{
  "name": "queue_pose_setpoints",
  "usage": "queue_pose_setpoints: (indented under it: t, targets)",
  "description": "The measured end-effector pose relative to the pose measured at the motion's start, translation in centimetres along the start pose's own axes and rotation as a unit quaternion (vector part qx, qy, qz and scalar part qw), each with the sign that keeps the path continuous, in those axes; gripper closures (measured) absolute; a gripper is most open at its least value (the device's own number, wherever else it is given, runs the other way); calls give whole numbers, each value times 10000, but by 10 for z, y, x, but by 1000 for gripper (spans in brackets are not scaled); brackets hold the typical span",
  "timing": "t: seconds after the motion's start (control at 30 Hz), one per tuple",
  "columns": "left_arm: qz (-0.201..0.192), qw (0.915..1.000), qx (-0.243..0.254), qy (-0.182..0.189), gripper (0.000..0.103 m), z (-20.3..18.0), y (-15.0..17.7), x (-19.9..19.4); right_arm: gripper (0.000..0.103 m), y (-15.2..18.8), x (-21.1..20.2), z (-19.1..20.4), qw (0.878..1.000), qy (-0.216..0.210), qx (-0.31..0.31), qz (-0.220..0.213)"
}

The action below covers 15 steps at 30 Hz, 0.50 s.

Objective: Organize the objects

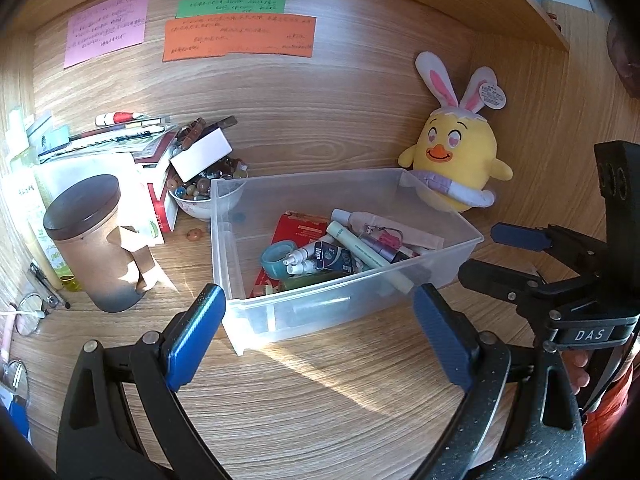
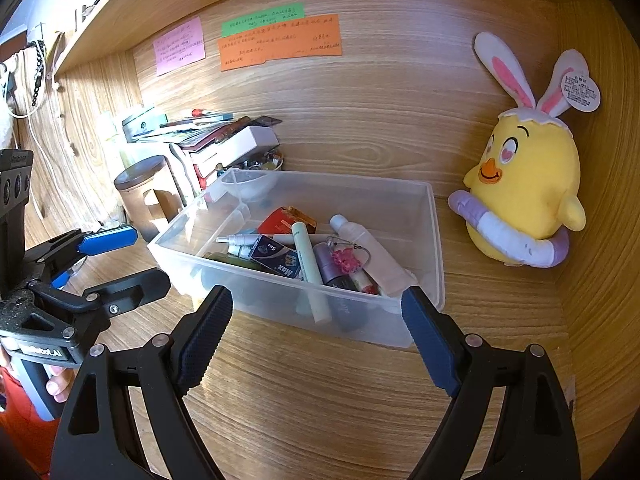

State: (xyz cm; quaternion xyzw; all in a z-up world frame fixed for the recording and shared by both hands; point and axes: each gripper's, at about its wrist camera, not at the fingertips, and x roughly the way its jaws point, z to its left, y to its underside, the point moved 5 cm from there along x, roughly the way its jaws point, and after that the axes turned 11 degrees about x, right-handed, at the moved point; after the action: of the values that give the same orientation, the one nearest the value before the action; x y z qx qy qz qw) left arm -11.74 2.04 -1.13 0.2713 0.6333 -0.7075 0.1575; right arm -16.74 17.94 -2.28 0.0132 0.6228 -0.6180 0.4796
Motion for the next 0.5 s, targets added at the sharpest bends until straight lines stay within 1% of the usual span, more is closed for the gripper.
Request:
queue_pose_setpoints:
  t: [0.5]
  targets:
    - [-2, 10000, -5, 17, 7, -2, -1, 0, 18, 3, -2, 1, 10000, -47, 25, 21]
